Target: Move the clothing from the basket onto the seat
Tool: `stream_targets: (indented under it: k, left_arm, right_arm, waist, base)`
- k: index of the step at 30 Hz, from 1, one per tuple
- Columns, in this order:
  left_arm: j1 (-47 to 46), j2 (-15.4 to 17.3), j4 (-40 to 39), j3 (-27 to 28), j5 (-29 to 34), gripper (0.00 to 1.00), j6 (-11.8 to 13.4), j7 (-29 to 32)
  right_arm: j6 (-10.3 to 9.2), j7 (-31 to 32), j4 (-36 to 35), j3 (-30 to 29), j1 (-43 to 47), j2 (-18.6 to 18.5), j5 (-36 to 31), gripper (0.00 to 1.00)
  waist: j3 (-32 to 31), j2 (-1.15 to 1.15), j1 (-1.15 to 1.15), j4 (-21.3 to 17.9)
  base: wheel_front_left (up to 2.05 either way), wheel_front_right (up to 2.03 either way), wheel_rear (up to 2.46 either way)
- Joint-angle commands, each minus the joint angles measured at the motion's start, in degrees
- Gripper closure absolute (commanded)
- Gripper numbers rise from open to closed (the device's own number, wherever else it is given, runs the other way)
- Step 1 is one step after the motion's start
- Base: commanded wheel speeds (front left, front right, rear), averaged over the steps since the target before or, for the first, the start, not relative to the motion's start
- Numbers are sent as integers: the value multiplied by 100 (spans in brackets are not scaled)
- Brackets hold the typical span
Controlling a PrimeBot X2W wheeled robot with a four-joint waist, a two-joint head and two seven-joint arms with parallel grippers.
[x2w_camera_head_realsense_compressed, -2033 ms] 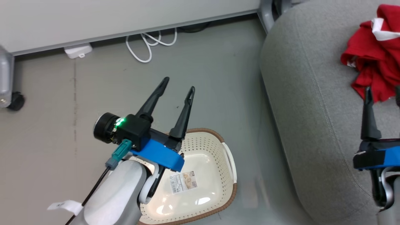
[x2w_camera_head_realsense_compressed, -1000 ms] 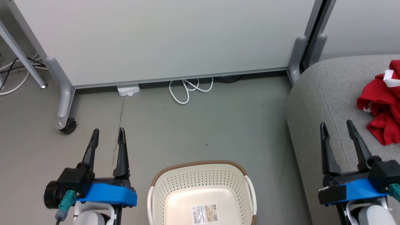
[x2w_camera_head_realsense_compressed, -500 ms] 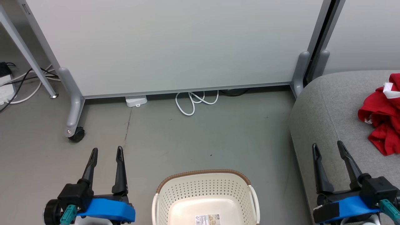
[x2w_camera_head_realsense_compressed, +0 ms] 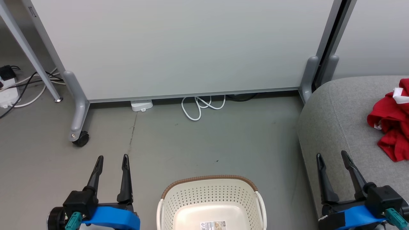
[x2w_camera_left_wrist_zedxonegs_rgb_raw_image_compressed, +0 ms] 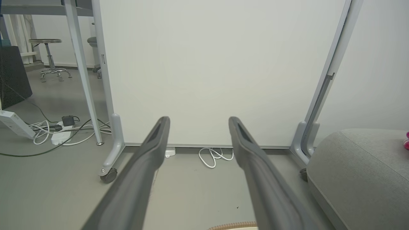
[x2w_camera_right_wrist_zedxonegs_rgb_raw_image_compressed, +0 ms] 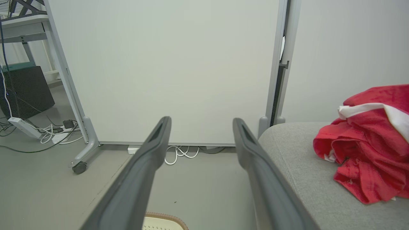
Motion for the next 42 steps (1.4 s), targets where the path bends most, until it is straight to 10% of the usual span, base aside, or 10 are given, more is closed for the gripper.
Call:
stream_targets:
  k: [1,8,9,42]
  left_arm:
    - [7,-6,16,2,42,0,-13,-16]
    - [-30,-9,69,-35,42,0,5,-16]
    - [4,-4,80,-31,29,100,1,1]
    - [-67,-9,161,307,-2963,100,-56,801]
  right_arm:
    - [2,-19,14,6,52,14,23,0]
    - [2,-19,22,-1,38,14,37,0]
    - [0,2,30,0,1,1,21,100]
    - [1,800,367,-129,-203,9,3176,100]
  waist:
    - [2,0,0,-2]
    - [14,0,0,4]
    - [14,0,0,2]
    - [20,0,0,-100]
  base:
    - [0,0,0]
    - [0,0,0]
    - [0,0,0]
    - [0,0,0]
